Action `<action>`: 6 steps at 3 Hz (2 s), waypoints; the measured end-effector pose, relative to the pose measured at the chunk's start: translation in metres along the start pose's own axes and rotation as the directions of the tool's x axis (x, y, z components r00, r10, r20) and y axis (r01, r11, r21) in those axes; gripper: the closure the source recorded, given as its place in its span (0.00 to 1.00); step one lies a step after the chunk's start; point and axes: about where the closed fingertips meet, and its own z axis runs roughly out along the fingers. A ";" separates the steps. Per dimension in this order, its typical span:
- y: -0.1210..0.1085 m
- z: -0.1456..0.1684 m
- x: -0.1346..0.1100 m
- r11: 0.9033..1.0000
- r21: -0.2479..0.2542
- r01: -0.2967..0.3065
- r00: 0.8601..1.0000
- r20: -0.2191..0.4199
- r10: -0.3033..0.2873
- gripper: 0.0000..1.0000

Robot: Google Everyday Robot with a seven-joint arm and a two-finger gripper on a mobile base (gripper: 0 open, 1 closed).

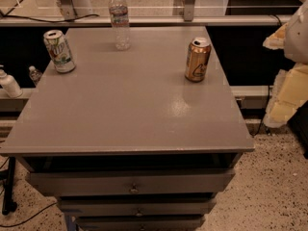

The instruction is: Pick 7up can

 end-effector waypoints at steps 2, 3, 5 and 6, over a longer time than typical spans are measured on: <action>-0.008 0.009 -0.015 0.997 0.016 -0.070 0.994 0.088 0.069 0.00; -0.011 0.034 -0.050 0.985 -0.024 -0.171 0.957 0.233 0.172 0.00; -0.004 0.065 -0.136 0.973 -0.108 -0.202 0.846 0.481 0.229 0.00; 0.003 0.070 -0.176 0.961 -0.162 -0.223 0.794 0.542 0.276 0.00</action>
Offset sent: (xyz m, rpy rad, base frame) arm 0.0414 0.0417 -0.0221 0.3294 -0.0546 -0.1658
